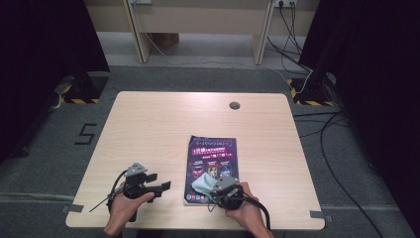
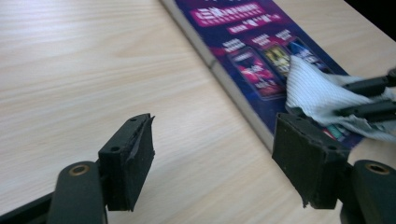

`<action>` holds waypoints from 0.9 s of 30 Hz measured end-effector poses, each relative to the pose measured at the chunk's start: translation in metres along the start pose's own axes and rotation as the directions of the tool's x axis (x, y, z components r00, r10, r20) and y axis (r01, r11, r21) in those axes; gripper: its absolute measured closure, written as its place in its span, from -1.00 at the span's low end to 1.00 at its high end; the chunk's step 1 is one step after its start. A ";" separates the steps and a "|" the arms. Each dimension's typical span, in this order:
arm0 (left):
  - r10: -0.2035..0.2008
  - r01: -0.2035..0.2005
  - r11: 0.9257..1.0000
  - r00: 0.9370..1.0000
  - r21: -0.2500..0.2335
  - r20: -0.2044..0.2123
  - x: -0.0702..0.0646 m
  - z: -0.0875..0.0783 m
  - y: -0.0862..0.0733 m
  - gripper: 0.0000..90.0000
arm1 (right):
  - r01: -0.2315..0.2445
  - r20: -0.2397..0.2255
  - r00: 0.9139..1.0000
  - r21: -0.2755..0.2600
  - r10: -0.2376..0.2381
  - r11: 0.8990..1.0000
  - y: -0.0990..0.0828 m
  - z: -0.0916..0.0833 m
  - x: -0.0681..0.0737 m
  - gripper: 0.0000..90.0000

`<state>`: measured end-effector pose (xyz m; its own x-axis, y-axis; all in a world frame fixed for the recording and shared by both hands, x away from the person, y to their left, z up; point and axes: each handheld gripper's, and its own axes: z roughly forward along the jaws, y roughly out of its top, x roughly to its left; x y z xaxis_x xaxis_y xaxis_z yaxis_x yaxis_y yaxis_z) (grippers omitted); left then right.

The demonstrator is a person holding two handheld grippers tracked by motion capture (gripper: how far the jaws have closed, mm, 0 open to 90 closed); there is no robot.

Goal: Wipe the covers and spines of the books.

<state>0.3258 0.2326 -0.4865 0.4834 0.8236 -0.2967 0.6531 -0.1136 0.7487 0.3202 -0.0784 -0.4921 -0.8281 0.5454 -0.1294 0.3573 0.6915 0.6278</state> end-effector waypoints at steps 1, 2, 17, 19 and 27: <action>0.007 -0.007 1.000 1.000 0.001 -0.010 0.002 -0.001 0.000 -0.36 | 0.007 -0.007 1.000 -0.002 -0.007 1.000 0.004 0.003 0.003 0.63; 0.010 -0.010 1.000 1.000 0.002 -0.024 0.003 -0.001 0.000 -0.36 | 0.014 -0.015 1.000 -0.002 -0.014 1.000 0.008 0.006 0.006 0.64; -0.037 0.031 0.998 0.991 -0.050 -0.128 0.029 -0.020 0.006 -0.41 | 0.121 -0.080 0.989 -0.025 -0.122 0.992 0.044 0.029 0.047 0.65; -0.041 0.033 0.997 0.991 -0.063 -0.130 0.029 -0.022 0.008 -0.41 | 0.115 -0.094 0.989 -0.026 -0.117 0.993 0.045 0.030 0.046 0.64; 0.001 -0.004 0.999 0.997 -0.036 -0.081 0.008 -0.012 0.005 -0.41 | 0.014 -0.098 0.995 -0.027 -0.016 1.000 0.047 0.037 0.012 0.63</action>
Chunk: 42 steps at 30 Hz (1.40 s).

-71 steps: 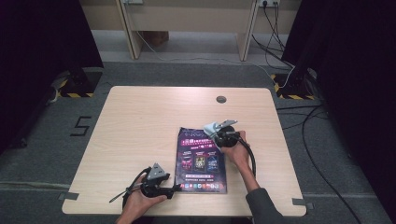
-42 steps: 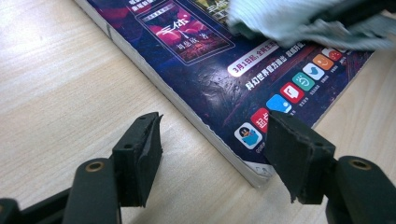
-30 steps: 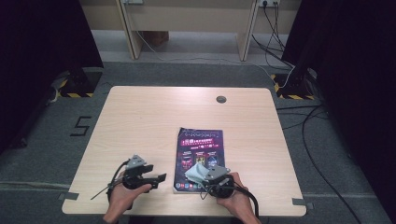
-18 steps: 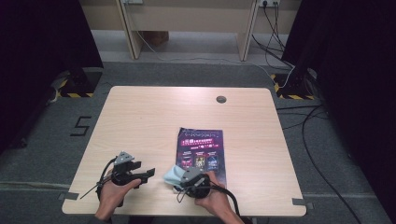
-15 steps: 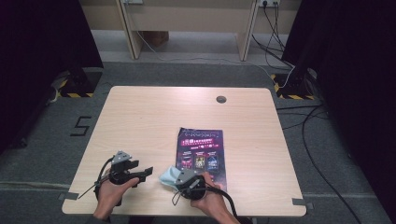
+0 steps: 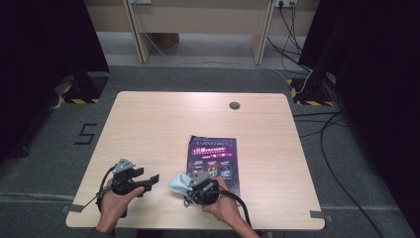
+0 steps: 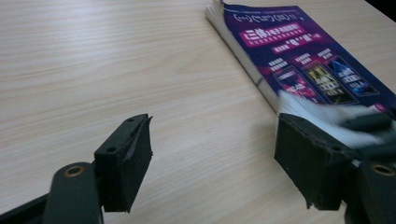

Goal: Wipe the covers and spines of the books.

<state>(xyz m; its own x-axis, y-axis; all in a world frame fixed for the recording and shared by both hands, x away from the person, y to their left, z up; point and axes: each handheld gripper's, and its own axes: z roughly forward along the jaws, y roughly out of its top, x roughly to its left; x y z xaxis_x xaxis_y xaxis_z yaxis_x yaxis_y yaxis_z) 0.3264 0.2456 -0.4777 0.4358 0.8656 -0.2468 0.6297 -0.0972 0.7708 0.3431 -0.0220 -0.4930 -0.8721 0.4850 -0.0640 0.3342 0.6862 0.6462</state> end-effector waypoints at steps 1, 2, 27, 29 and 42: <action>0.008 -0.008 1.000 1.000 0.003 0.006 -0.004 0.001 -0.001 -0.41 | -0.021 0.014 1.000 0.000 0.021 1.000 0.001 0.002 -0.007 0.63; 0.008 -0.008 1.000 1.000 0.003 0.006 -0.004 0.001 -0.001 -0.41 | -0.021 0.014 1.000 0.000 0.021 1.000 0.001 0.002 -0.007 0.63; 0.223 -0.235 0.963 0.970 0.132 0.101 -0.076 0.055 -0.025 -0.31 | -0.163 0.192 0.971 0.084 0.144 0.983 0.061 0.054 -0.117 0.62; 0.226 -0.238 0.963 0.969 0.129 0.102 -0.076 0.054 -0.026 -0.30 | -0.168 0.209 0.967 0.086 0.147 0.982 0.063 0.056 -0.121 0.62; 0.219 -0.232 0.965 0.970 0.125 0.106 -0.075 0.055 -0.027 -0.27 | -0.254 0.283 0.933 0.080 0.222 0.964 0.042 0.040 -0.152 0.62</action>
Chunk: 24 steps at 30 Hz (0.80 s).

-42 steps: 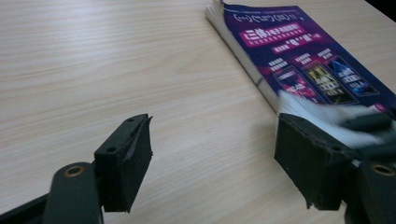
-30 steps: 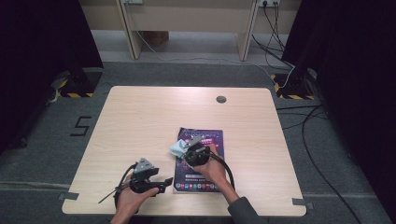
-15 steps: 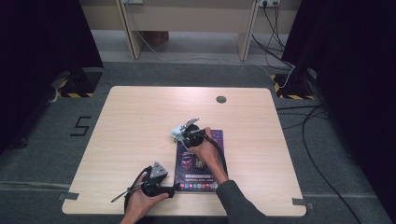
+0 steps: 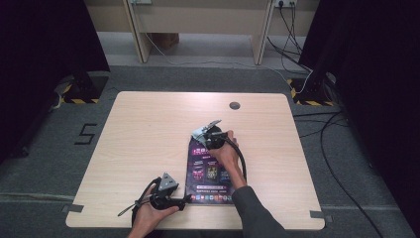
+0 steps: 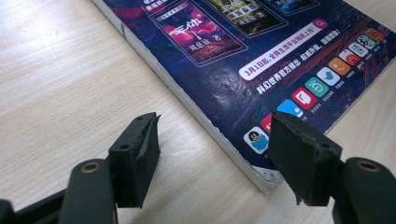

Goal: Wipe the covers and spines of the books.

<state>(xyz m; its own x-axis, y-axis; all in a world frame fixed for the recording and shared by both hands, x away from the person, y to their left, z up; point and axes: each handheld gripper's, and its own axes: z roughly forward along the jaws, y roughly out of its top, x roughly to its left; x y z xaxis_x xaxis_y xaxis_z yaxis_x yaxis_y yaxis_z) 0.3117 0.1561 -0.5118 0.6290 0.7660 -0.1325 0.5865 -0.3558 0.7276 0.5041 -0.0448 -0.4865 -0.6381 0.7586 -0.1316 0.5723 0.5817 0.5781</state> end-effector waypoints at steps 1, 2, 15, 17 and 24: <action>0.000 0.000 1.000 1.000 -0.001 0.000 0.000 0.000 0.000 -0.27 | -0.017 0.015 1.000 0.007 0.017 1.000 -0.006 -0.003 -0.010 0.62; -0.001 0.001 1.000 1.000 -0.001 0.000 0.000 0.000 0.000 -0.27 | -0.029 0.022 0.999 0.009 0.028 1.000 -0.010 -0.005 -0.016 0.62; -0.010 0.010 1.000 1.000 -0.003 0.011 0.001 0.000 -0.001 -0.24 | -0.090 0.080 0.993 0.016 0.088 0.996 -0.039 -0.021 -0.055 0.65; -0.010 0.010 1.000 1.000 -0.003 0.010 0.001 0.000 -0.001 -0.24 | -0.087 0.080 0.993 0.014 0.086 0.996 -0.040 -0.022 -0.056 0.68; -0.009 0.009 1.000 1.000 -0.004 0.010 0.001 0.000 -0.001 -0.24 | -0.041 0.075 0.996 0.017 0.040 0.999 -0.049 -0.029 -0.046 0.72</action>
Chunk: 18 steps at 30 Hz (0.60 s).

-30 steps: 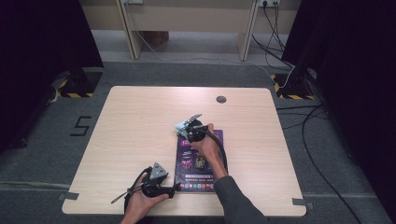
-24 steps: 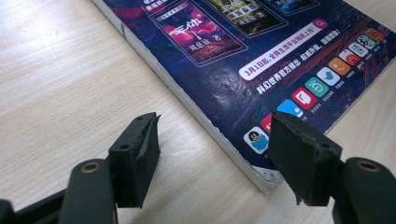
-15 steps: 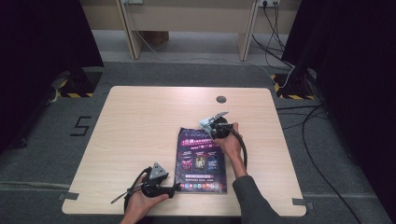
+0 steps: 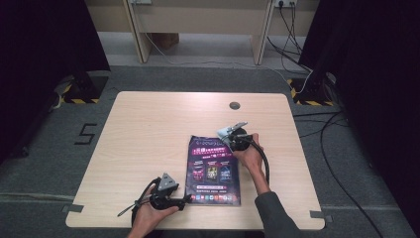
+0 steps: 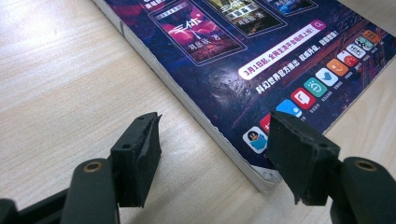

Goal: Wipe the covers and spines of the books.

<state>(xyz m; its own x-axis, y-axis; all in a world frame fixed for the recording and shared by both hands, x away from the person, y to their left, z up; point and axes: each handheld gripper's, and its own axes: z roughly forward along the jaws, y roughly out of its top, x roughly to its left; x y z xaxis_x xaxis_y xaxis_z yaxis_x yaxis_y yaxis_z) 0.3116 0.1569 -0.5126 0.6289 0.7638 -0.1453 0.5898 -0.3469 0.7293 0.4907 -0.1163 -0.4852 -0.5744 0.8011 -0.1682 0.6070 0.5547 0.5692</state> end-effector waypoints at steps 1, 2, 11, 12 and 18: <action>-0.001 0.001 1.000 1.000 0.001 0.001 0.000 0.000 0.000 -0.24 | 0.027 -0.014 1.000 -0.010 -0.027 1.000 -0.006 -0.005 0.005 0.73; -0.004 0.004 1.000 1.000 0.000 0.003 0.001 0.000 0.000 -0.24 | 0.051 -0.022 0.998 -0.018 -0.051 0.999 -0.009 -0.007 0.007 0.73; -0.013 0.013 1.000 1.000 -0.002 0.003 0.001 0.000 -0.001 -0.24 | 0.137 -0.105 0.984 -0.074 -0.144 0.988 -0.041 -0.034 0.045 0.74; -0.013 0.013 1.000 1.000 -0.002 0.003 0.001 0.000 -0.001 -0.24 | 0.137 -0.105 0.984 -0.074 -0.144 0.988 -0.041 -0.034 0.045 0.74; -0.017 0.017 1.000 1.000 -0.007 0.004 0.001 0.000 -0.001 -0.24 | 0.120 -0.163 0.976 -0.147 -0.144 0.982 -0.058 -0.044 0.072 0.74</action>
<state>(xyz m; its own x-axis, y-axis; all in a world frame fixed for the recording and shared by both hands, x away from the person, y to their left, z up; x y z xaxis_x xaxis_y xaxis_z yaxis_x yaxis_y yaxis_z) 0.3113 0.1579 -0.5136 0.6207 0.7675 -0.1600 0.5970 -0.3304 0.7311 0.3900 -0.1012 -0.4950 -0.7374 0.6656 -0.1153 0.4462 0.6080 0.6567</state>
